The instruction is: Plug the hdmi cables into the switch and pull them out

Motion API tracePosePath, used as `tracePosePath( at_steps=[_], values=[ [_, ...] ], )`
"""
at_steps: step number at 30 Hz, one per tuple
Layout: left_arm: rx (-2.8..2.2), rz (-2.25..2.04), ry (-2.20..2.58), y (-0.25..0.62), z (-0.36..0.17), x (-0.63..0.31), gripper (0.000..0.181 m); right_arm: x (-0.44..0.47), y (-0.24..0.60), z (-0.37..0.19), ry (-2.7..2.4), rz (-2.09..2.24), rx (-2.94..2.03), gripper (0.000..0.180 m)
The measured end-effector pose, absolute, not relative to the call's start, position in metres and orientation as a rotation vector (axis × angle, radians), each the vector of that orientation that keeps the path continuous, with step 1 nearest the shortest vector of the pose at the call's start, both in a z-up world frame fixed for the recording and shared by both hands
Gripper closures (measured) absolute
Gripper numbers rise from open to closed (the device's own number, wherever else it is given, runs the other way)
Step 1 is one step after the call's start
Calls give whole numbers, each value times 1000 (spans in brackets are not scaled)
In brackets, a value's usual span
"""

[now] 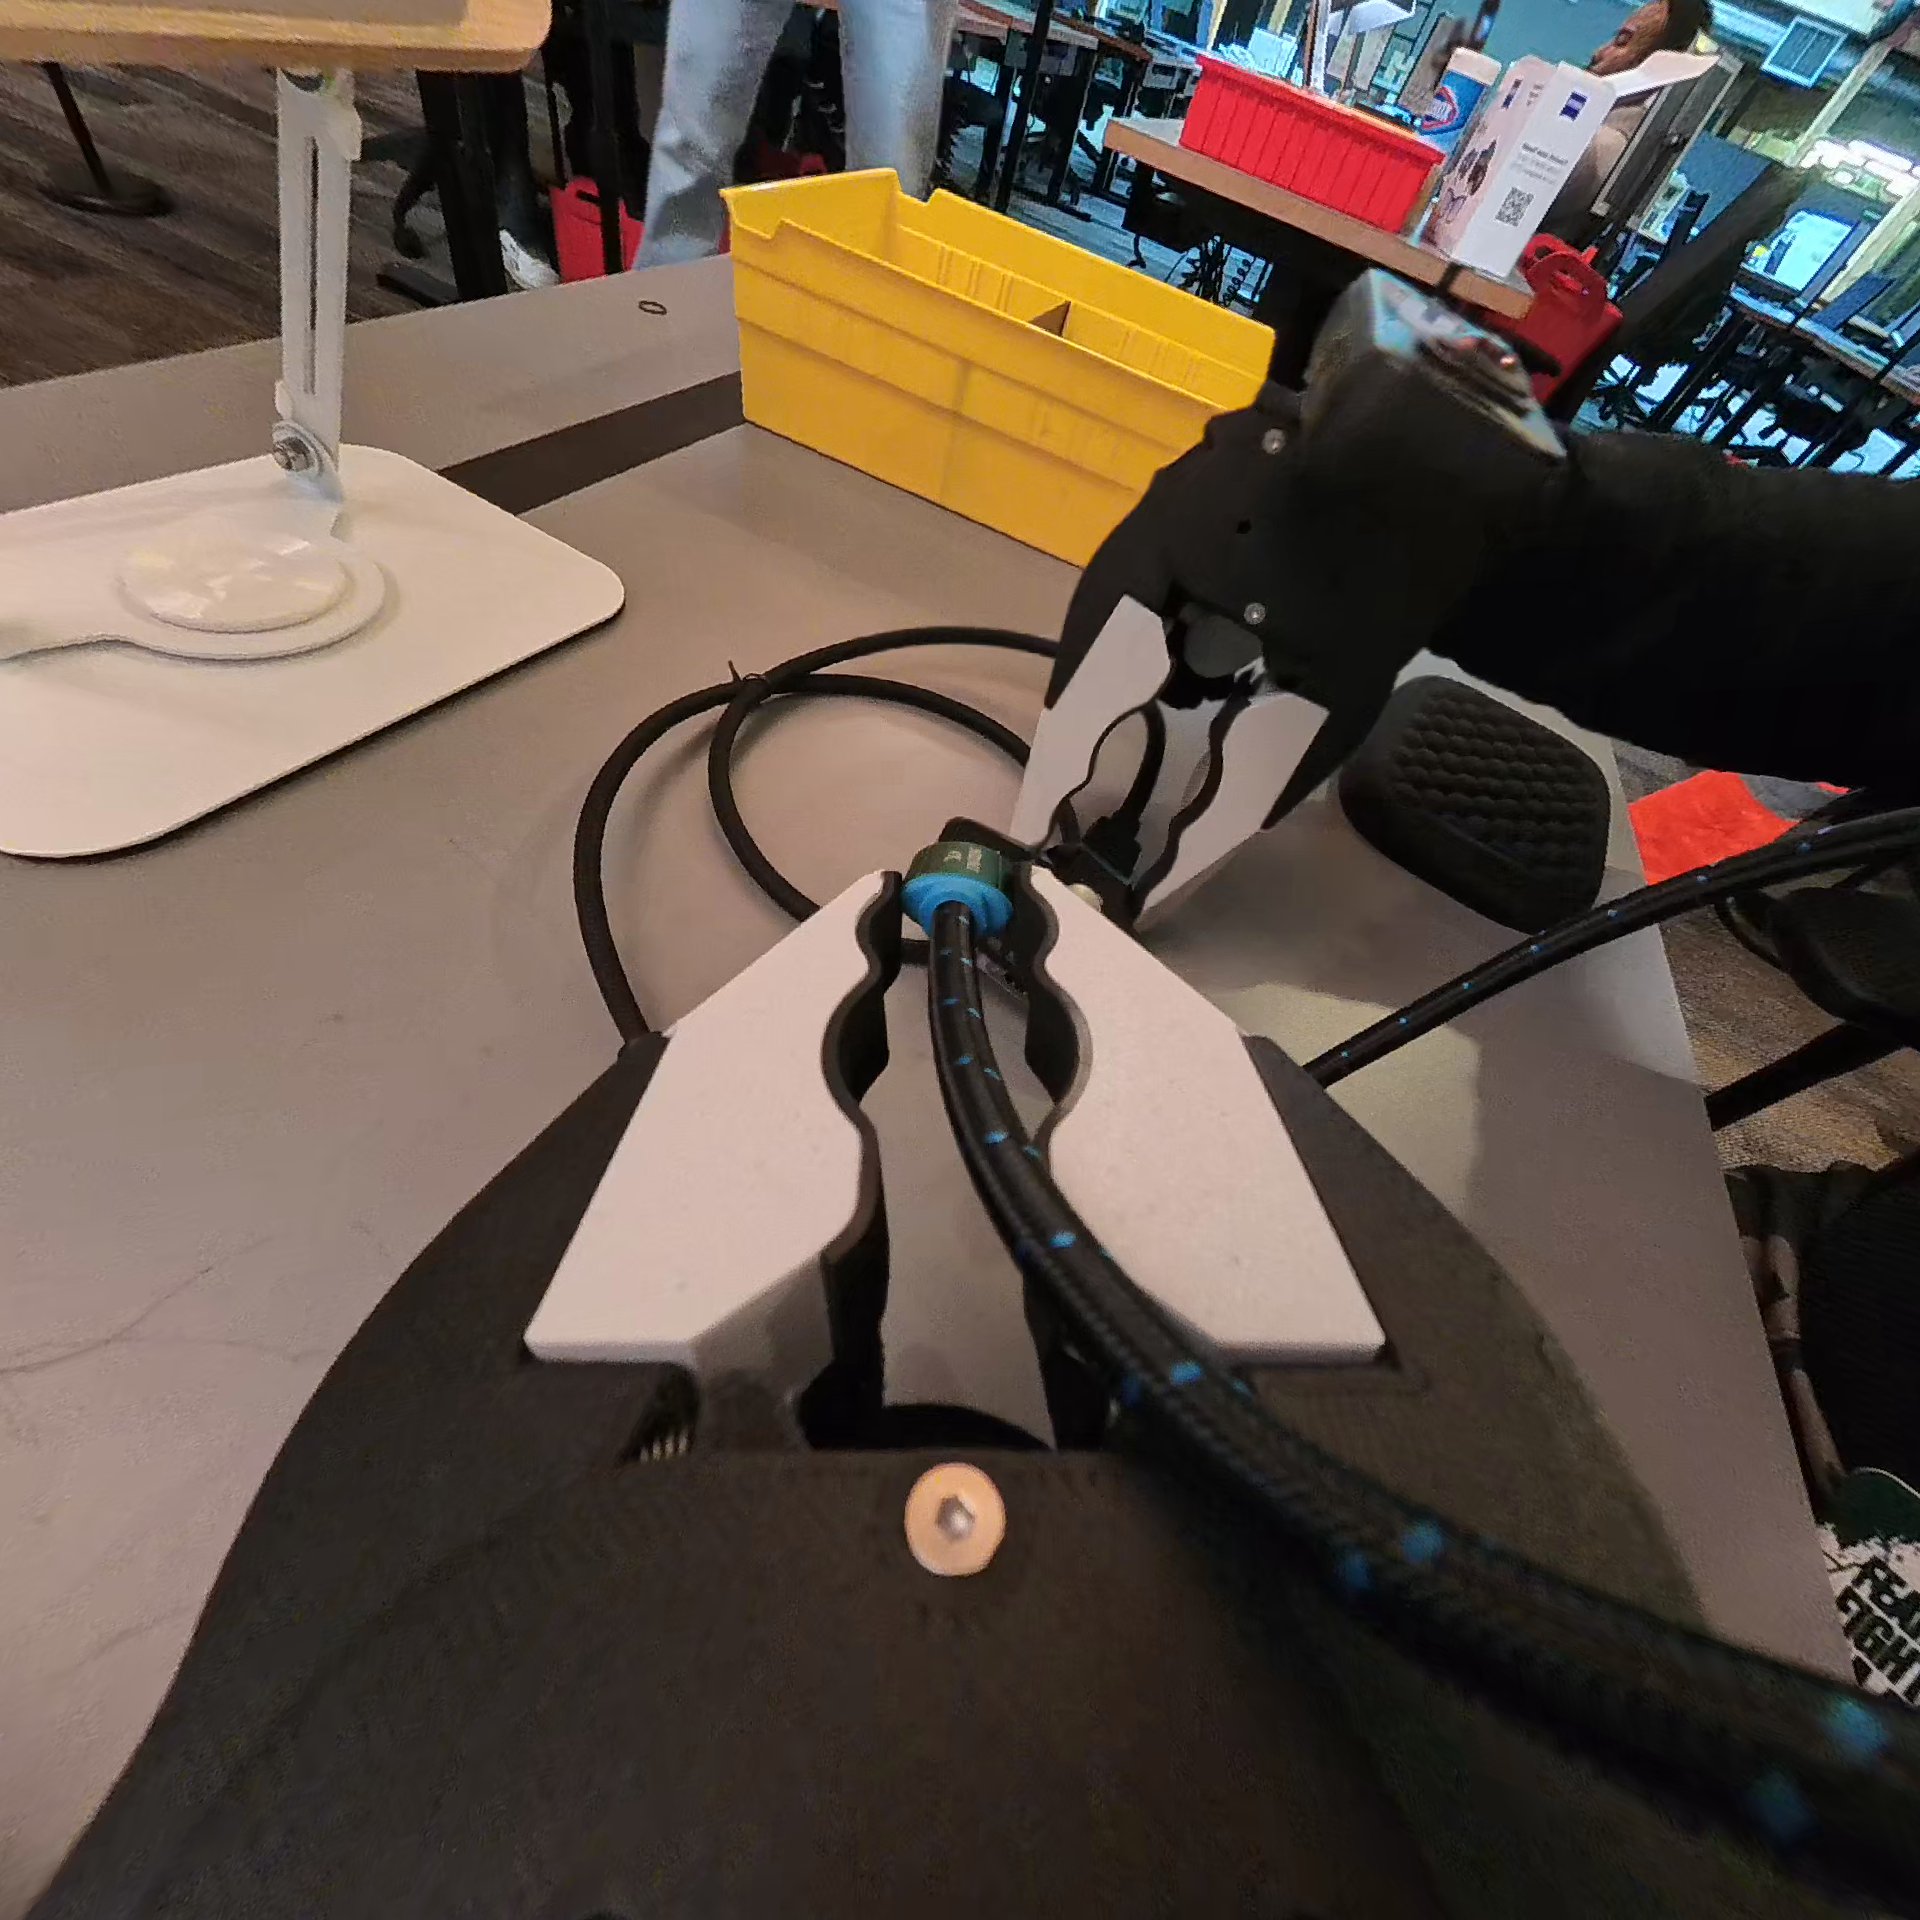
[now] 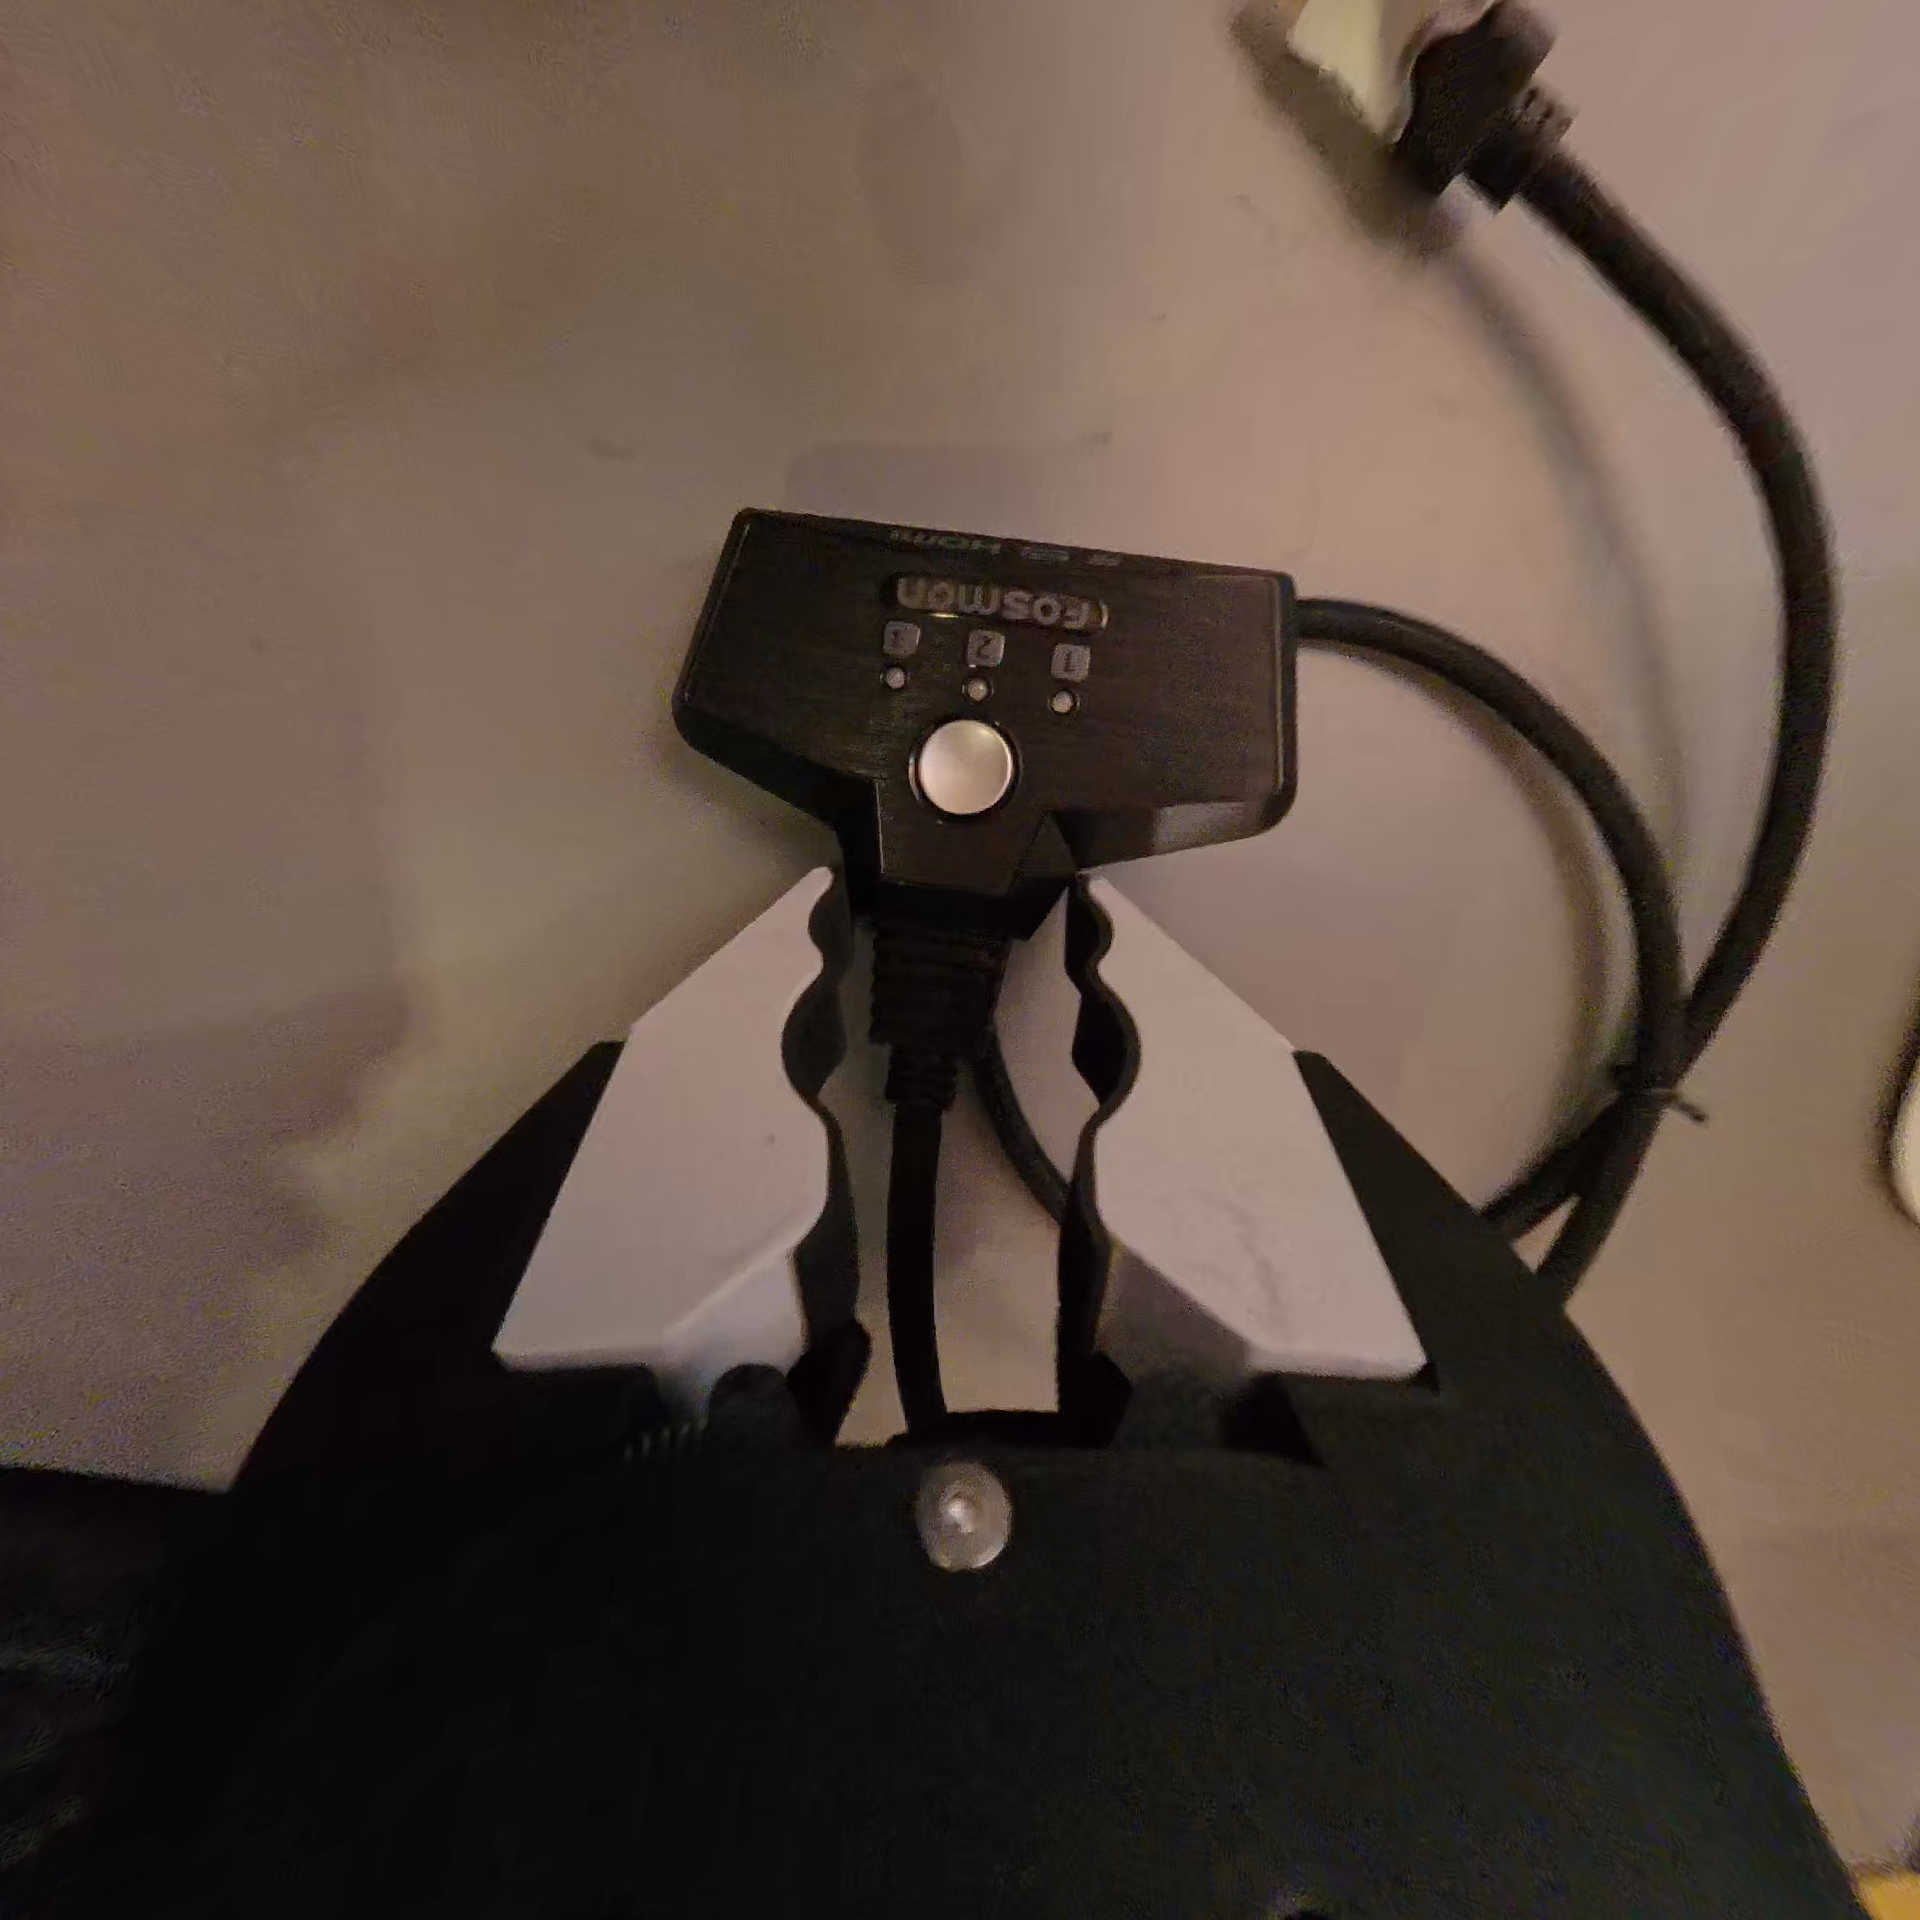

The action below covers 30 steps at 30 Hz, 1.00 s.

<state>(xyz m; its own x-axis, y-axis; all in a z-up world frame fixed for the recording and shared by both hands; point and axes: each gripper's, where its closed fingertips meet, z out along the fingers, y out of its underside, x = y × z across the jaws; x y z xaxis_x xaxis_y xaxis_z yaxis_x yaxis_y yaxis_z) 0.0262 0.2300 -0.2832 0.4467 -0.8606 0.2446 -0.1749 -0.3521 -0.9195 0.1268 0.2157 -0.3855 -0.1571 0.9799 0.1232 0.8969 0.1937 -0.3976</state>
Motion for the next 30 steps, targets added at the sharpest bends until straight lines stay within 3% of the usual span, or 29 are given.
tracePosePath(
  at_steps=[6, 12, 16, 21, 30],
  values=[
    [-1802, -961, 882, 231, -284, 25, 162, 118, 235, -373, -2154, 7, -1507, 97],
    [-1804, -961, 881, 232, -286, 24, 162, 106, 239, -372, -2341, -105, -1331, 78],
    [-1804, -959, 875, 233, -285, 22, 162, 103, 235, -380, -2511, -84, -1342, 74],
    [-1806, -959, 872, 234, -286, 20, 162, 110, 222, -392, -2679, 75, -1505, 90],
    [-1807, -971, 860, 236, -286, 16, 162, 104, 216, -391, -2562, 329, -1574, 92]
  ],
)
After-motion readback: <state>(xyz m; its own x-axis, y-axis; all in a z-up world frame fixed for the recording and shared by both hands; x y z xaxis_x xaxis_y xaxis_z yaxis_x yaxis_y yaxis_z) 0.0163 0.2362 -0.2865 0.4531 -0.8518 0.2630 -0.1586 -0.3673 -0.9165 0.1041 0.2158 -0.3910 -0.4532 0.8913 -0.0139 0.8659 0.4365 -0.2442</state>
